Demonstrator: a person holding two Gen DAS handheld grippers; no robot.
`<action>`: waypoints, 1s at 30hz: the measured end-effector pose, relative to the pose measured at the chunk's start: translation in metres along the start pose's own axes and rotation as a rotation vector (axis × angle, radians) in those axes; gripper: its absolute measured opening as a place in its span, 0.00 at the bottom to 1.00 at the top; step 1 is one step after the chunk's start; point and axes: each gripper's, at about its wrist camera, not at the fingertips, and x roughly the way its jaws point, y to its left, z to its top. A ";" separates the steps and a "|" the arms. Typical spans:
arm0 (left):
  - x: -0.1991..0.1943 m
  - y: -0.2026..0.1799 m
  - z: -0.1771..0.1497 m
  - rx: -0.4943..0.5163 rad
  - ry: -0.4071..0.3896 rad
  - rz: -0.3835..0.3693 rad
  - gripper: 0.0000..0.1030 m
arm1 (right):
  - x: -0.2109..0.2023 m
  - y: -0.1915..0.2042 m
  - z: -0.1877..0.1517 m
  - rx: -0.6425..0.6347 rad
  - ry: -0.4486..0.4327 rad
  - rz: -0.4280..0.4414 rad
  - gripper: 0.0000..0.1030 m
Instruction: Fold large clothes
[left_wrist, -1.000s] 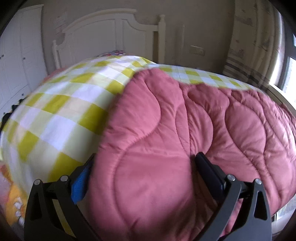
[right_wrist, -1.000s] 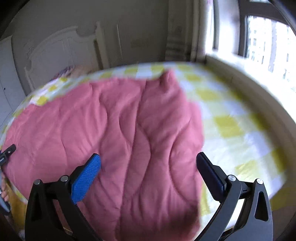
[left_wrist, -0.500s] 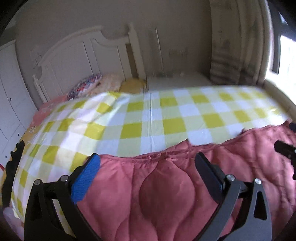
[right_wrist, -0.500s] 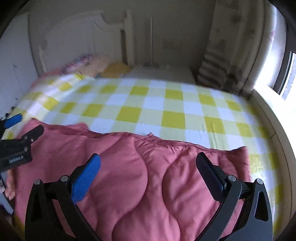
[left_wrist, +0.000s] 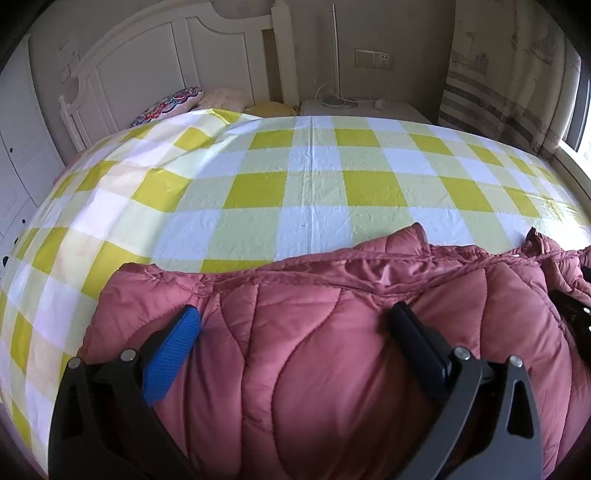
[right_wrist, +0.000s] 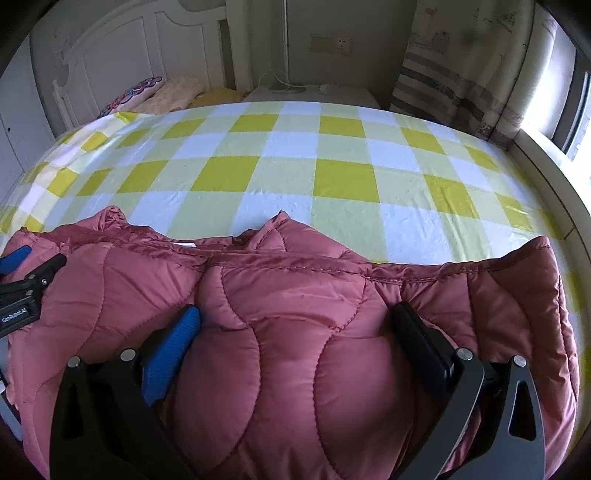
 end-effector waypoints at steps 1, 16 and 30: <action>0.000 0.000 0.000 0.001 0.000 0.001 0.98 | -0.001 -0.001 0.001 -0.002 0.009 0.008 0.96; 0.000 0.000 0.000 0.003 0.002 0.005 0.98 | -0.045 -0.097 -0.036 0.193 -0.014 0.044 0.96; 0.001 0.000 0.001 0.000 0.006 0.002 0.98 | -0.195 -0.148 -0.255 0.483 -0.315 0.441 0.92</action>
